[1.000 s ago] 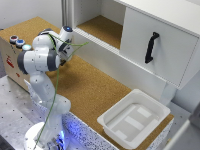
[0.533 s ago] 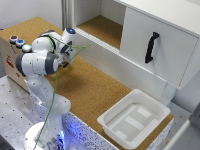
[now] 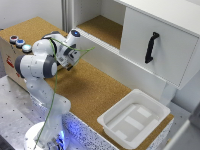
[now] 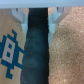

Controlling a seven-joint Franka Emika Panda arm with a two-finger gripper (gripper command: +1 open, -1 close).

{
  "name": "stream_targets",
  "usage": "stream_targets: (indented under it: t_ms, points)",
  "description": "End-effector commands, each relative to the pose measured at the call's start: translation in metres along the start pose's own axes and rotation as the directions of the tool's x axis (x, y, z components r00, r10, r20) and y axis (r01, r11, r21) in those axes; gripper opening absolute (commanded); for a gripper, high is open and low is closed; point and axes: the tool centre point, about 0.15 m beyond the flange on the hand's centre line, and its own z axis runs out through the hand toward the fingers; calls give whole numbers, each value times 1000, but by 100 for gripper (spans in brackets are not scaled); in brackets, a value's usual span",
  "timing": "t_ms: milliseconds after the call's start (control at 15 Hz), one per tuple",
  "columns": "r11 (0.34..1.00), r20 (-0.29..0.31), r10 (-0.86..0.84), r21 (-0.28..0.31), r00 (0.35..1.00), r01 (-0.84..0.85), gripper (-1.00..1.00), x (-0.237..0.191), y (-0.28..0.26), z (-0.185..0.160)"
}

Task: Open the cabinet drawer

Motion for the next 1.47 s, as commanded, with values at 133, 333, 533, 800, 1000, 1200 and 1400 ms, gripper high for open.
stream_targets:
  t_ms: [133,333,533,800,1000,1200,1400]
  points:
    - [998,10,18,65,1000,-19,-100,-12,79,49]
    - [998,9,31,61,999,-31,-100,-14,85,48]
    - [997,9,45,60,999,-46,-100,-17,92,47]
    - [996,3,63,62,998,-63,-100,-21,101,45]
    - [996,4,66,57,998,-66,-100,-22,103,44]
    - [997,5,68,47,998,-68,-100,-23,107,41]
    - [997,3,71,38,997,-72,-100,-25,112,37]
